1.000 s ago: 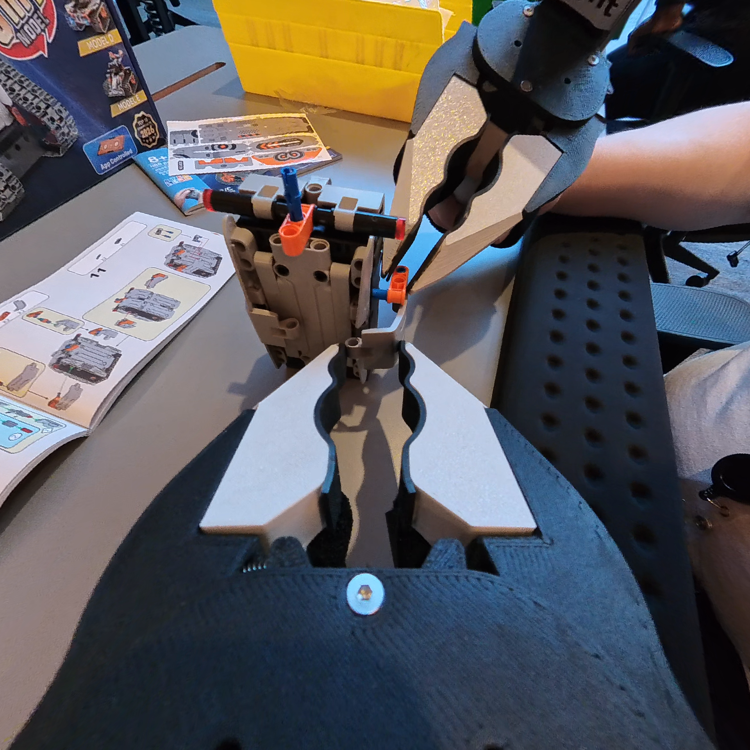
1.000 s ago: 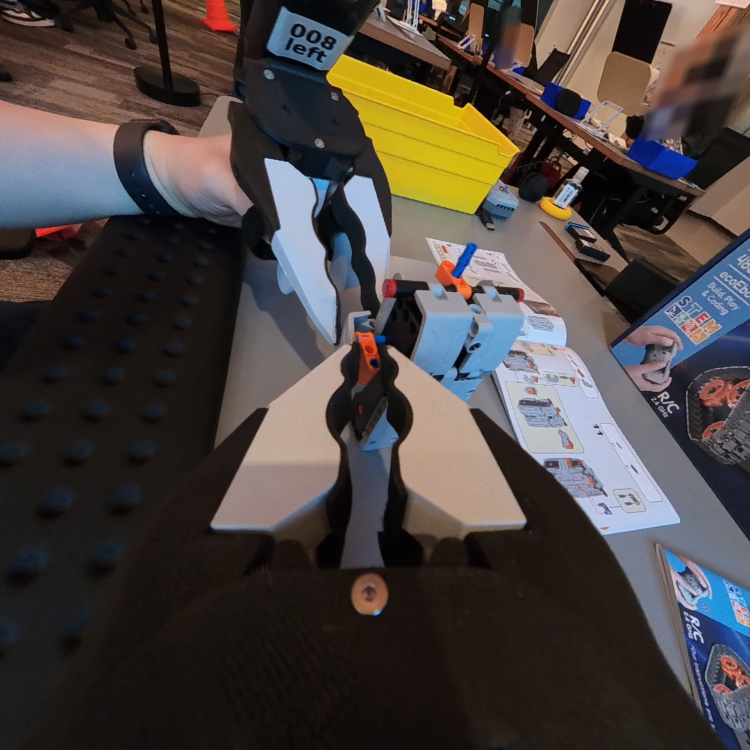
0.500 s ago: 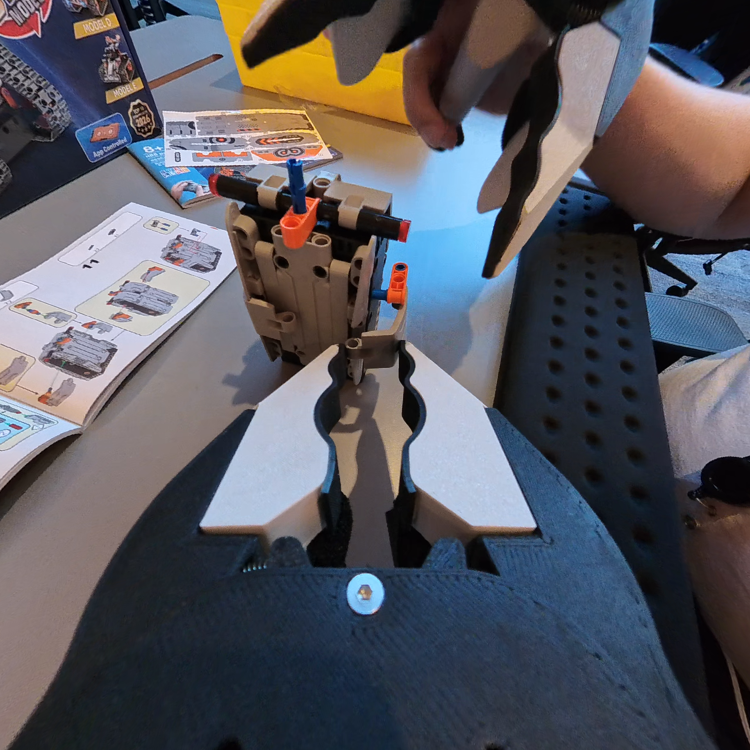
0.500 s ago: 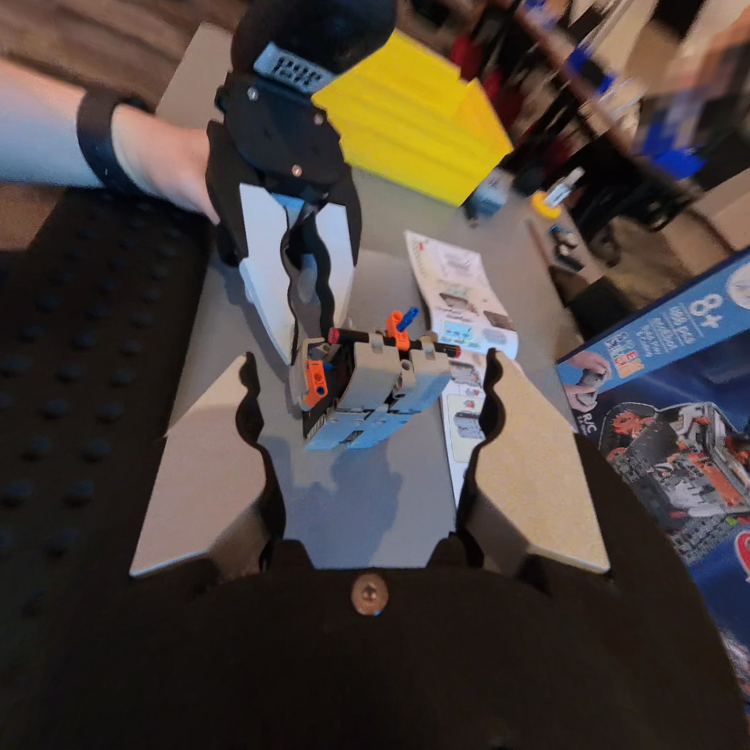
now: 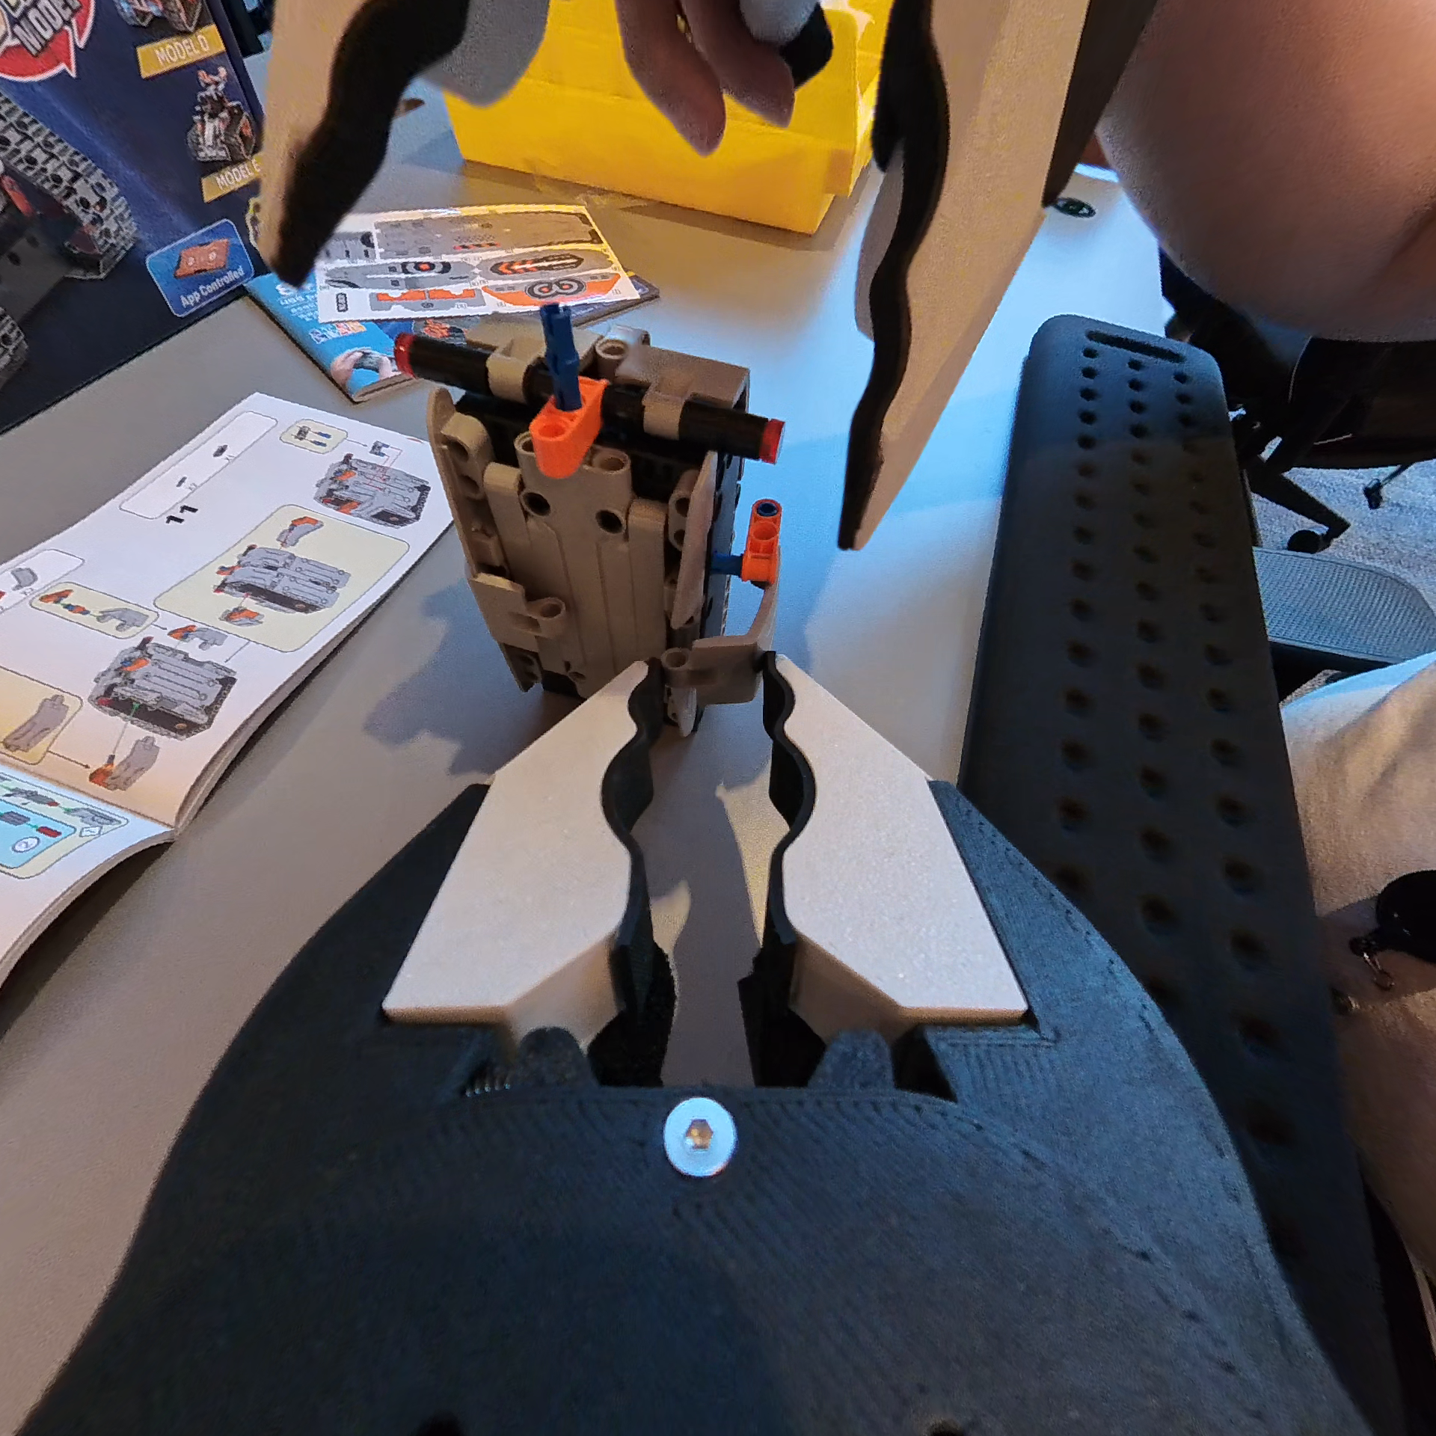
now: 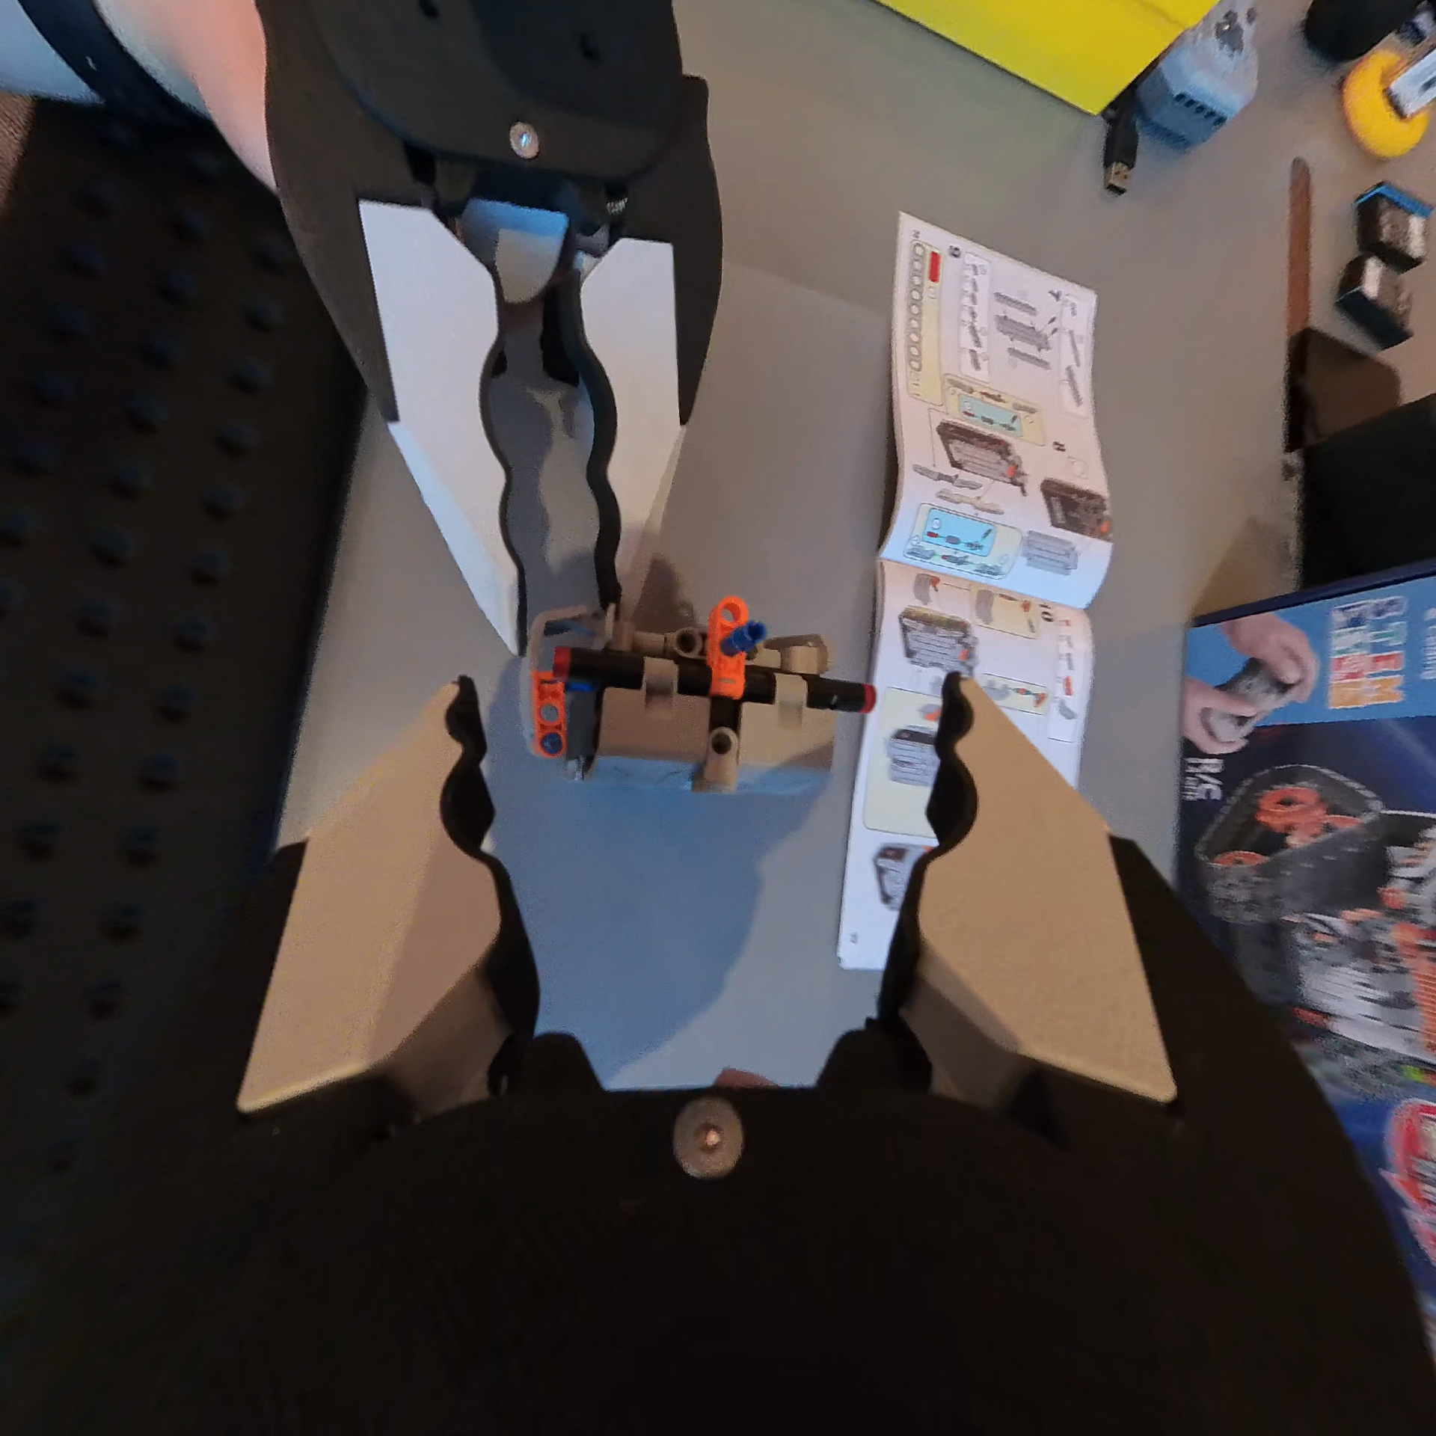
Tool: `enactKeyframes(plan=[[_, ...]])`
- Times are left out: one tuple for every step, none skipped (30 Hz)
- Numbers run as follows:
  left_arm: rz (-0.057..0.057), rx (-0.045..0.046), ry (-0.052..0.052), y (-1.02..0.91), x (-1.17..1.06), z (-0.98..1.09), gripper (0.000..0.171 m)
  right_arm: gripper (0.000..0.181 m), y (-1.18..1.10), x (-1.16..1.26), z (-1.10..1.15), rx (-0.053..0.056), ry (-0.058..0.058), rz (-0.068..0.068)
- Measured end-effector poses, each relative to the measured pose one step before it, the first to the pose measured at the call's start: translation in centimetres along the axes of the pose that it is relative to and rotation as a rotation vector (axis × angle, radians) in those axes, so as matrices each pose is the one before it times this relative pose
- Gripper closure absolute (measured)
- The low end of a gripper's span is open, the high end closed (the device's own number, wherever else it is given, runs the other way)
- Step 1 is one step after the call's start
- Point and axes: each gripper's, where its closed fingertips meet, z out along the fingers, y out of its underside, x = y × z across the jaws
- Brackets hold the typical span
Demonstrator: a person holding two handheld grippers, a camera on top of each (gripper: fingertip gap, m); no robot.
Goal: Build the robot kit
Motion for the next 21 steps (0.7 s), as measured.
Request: enactKeyframes(plan=[[0.0009, -0.00062, 0.0009, -0.014, 0.001, 0.019, 0.148, 0.065, 0.071, -0.124, 0.307, 0.0080, -0.0284, 0.0396], [0.0006, -0.00066, 0.0013, -0.019, 0.000, 0.029, 0.148, 0.065, 0.261, -0.074, 0.358, -0.0104, -0.0228, 0.0387], [0.0003, -0.00082, 0.0015, -0.009, -0.005, 0.033, 0.148, 0.065, 0.319, -0.025, 0.352, -0.0196, -0.0158, 0.0209], [0.0004, -0.00063, 0.0012, -0.001, 0.006, 0.014, 0.148, 0.065, 0.360, 0.020, 0.306, -0.0236, -0.0064, 0.0103], [0.0003, -0.00011, 0.0007, -0.018, -0.009, 0.015, 0.148, 0.066, 0.330, 0.012, 0.262, -0.0199, -0.0030, -0.0036], [0.0004, -0.00001, 0.0005, -0.018, -0.003, 0.014, 0.148, 0.067, 0.258, 0.054, 0.225, -0.0140, 0.0013, -0.0131], [0.0007, -0.00010, 0.0002, -0.017, -0.009, 0.014, 0.148, 0.070, 0.199, 0.064, 0.198, -0.0087, 0.0017, -0.0165], [0.0007, -0.00021, 0.0002, -0.016, -0.009, 0.013, 0.148, 0.074, 0.068, 0.047, 0.180, -0.0015, -0.0011, -0.0075], [-0.0002, -0.00062, 0.0005, -0.013, -0.028, 0.013, 0.148, 0.077, -0.127, -0.050, 0.167, 0.0096, -0.0086, 0.0030], [-0.0011, -0.00215, 0.0013, 0.021, -0.020, 0.020, 0.148, 0.082, -0.168, -0.141, 0.121, 0.0123, -0.0136, 0.0036], [-0.0014, -0.00223, 0.0023, 0.029, -0.014, 0.025, 0.148, 0.082, -0.094, -0.009, 0.071, 0.0094, -0.0036, -0.0019], [-0.0020, 0.00043, 0.0029, -0.009, -0.004, 0.021, 0.148, 0.082, -0.034, 0.000, 0.003, 0.0051, -0.0025, -0.0015], [-0.0022, 0.00053, 0.0035, -0.017, 0.026, 0.016, 0.148, 0.082, 0.047, -0.018, -0.023, -0.0003, -0.0035, 0.0016], [-0.0013, -0.00002, 0.0024, -0.013, 0.006, 0.021, 0.148, 0.082, -0.006, -0.005, -0.010, 0.0024, -0.0025, -0.0008], [0.0001, -0.00085, 0.0006, -0.003, -0.008, 0.022, 0.148, 0.082, 0.020, -0.007, 0.015, -0.0006, -0.0022, -0.0009], [0.0014, -0.00120, -0.0008, -0.001, -0.017, 0.005, 0.148, 0.082, -0.019, -0.003, 0.025, -0.0018, -0.0006, -0.0044], [0.0025, -0.00108, -0.0017, 0.005, -0.017, 0.018, 0.148, 0.082, 0.010, 0.006, 0.034, -0.0037, 0.0009, -0.0031], [0.0029, -0.00149, -0.0022, 0.003, -0.016, 0.010, 0.148, 0.082, -0.009, 0.015, 0.031, -0.0016, 0.0017, -0.0010], [0.0022, -0.00161, -0.0017, 0.012, -0.015, 0.014, 0.148, 0.082, -0.021, 0.005, 0.007, -0.0004, 0.0025, -0.0017], [0.0009, -0.00137, -0.0009, 0.018, -0.027, 0.013, 0.148, 0.082, -0.001, 0.012, -0.003, 0.0006, 0.0017, 0.0004], [0.0001, -0.00176, -0.0016, 0.019, -0.033, -0.003, 0.148, 0.083, -0.034, 0.005, 0.011, 0.0060, 0.0008, 0.0028]])
